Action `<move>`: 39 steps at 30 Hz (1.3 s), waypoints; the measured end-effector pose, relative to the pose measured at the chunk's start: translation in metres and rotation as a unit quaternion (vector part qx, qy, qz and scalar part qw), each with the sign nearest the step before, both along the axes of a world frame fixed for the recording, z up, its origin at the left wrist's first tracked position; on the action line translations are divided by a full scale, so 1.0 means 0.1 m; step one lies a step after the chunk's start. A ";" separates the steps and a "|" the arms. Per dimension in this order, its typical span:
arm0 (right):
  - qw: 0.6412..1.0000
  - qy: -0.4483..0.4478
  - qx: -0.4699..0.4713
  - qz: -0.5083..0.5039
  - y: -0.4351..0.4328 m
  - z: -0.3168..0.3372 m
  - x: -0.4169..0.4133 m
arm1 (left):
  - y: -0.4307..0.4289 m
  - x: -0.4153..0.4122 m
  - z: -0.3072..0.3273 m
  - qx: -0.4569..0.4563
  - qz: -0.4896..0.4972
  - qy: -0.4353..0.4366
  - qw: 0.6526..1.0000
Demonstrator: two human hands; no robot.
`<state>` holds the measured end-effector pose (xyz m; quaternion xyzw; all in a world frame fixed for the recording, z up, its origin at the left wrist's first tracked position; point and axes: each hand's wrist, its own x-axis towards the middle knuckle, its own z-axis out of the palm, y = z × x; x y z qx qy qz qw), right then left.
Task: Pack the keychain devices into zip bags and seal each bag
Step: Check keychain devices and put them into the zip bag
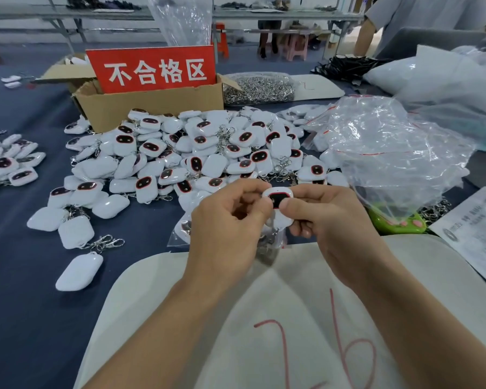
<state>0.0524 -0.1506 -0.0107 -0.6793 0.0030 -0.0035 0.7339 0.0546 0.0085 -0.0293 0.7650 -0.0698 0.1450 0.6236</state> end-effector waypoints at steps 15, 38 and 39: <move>1.000 -0.020 -0.004 0.000 0.11 0.01 -0.04 | 0.01 -0.02 0.02 0.014 -0.024 -0.001 1.000; 0.998 -0.063 -0.013 0.001 0.12 0.02 -0.07 | -0.04 -0.05 0.05 -0.065 -0.022 0.026 0.997; 0.998 -0.065 -0.014 -0.003 0.13 0.02 -0.07 | -0.05 -0.05 0.06 -0.065 -0.022 0.024 0.997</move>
